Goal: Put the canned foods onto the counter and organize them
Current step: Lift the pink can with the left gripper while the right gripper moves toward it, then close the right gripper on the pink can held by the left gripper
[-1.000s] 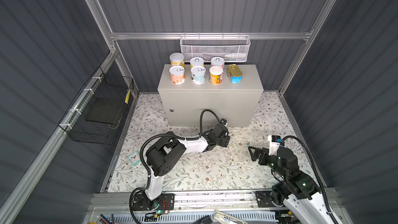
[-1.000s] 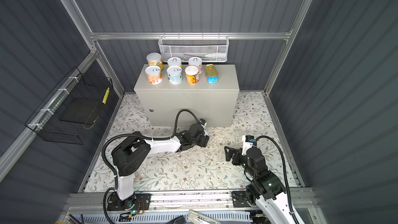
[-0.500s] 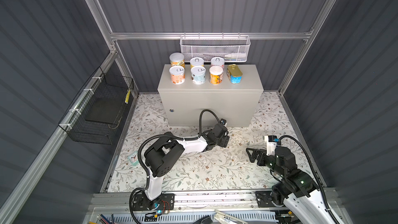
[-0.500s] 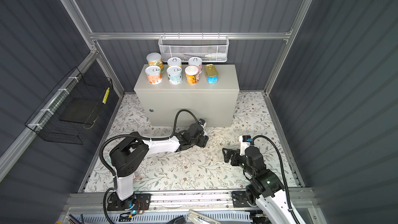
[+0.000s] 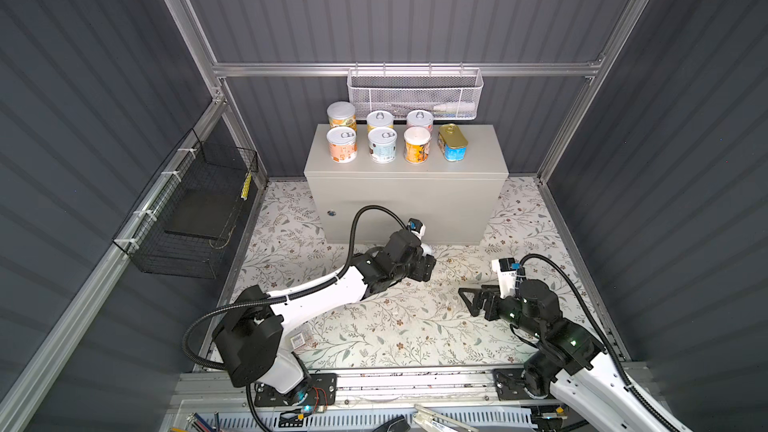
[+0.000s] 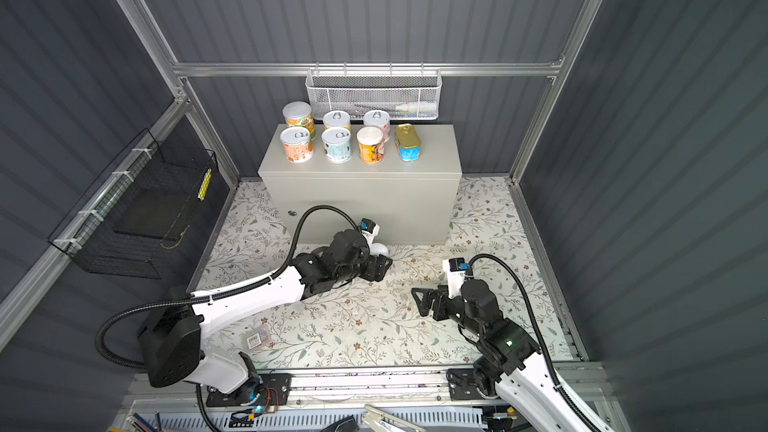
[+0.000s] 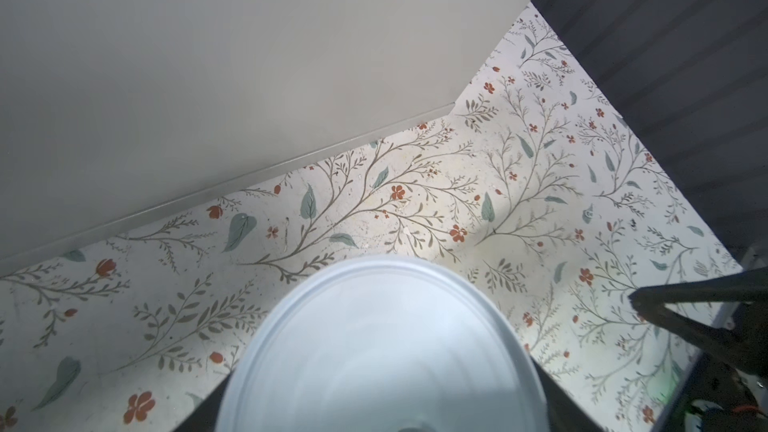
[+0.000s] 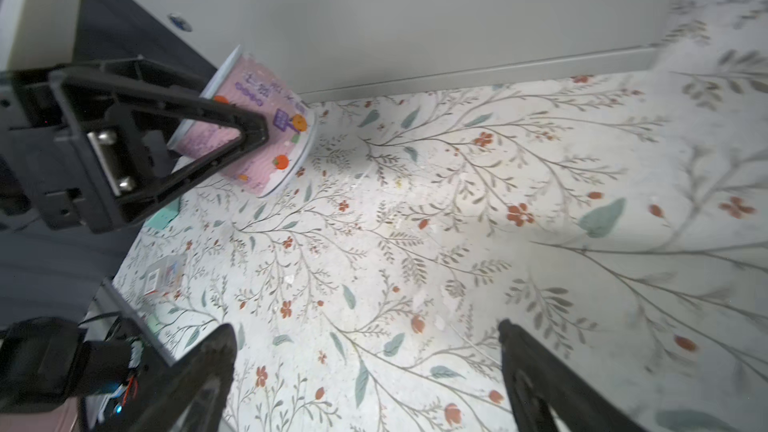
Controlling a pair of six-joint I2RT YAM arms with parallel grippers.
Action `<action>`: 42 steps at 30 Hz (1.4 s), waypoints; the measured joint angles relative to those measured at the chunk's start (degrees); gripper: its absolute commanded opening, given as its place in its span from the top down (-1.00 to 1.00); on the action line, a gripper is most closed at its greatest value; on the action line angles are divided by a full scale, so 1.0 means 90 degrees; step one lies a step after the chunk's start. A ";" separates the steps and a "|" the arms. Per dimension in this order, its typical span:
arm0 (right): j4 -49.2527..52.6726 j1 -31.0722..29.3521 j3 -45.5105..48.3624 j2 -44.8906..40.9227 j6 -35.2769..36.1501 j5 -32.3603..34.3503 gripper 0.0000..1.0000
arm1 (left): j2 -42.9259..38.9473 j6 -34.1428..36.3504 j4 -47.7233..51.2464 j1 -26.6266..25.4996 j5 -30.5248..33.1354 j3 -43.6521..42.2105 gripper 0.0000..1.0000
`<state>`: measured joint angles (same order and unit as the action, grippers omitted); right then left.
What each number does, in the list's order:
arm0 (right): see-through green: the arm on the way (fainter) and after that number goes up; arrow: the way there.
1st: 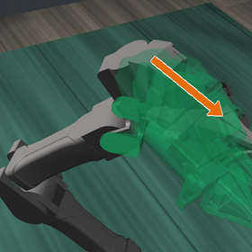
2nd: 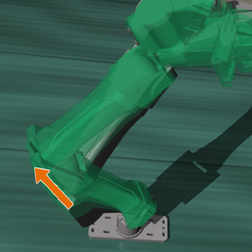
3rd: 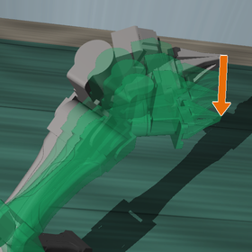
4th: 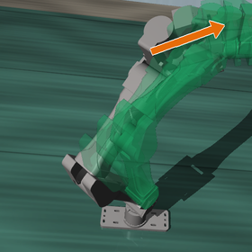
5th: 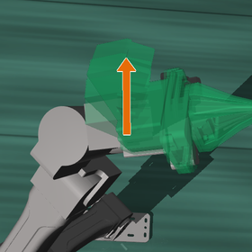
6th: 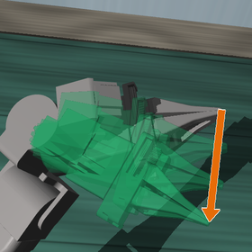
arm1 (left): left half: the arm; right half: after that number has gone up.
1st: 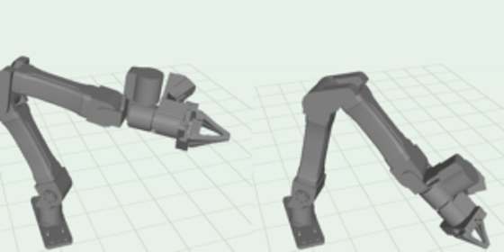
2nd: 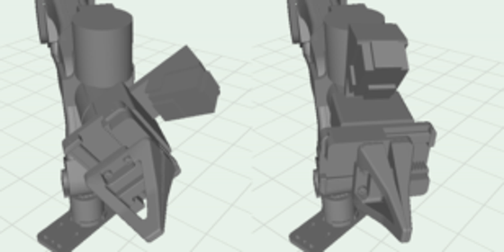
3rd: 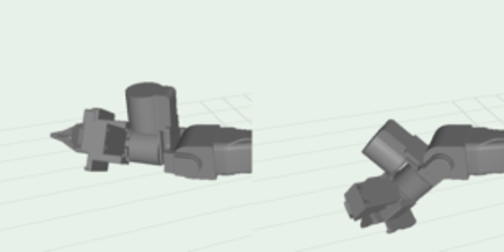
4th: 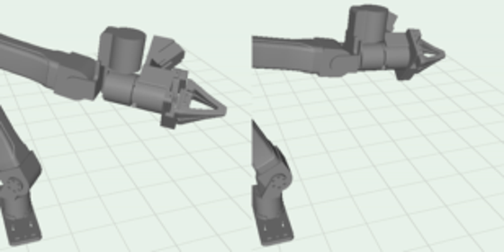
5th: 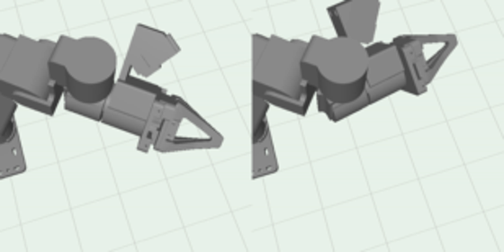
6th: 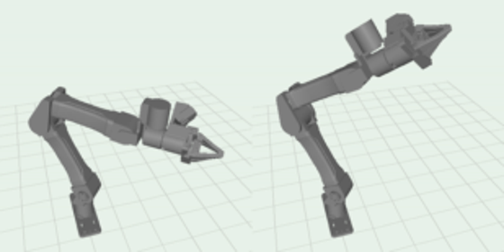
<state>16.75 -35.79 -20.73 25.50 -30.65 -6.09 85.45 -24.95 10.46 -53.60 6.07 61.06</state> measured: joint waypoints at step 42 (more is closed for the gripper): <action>-0.4991 -0.2079 0.0066 0.2963 0.2251 0.1022 -0.98 | -0.0984 -0.0690 0.2067 0.0000 -0.1477 0.0641 0.00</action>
<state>-28.16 -54.50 -20.14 52.16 -10.39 3.11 76.60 -31.16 29.06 -53.60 -7.22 66.83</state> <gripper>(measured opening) 0.988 0.772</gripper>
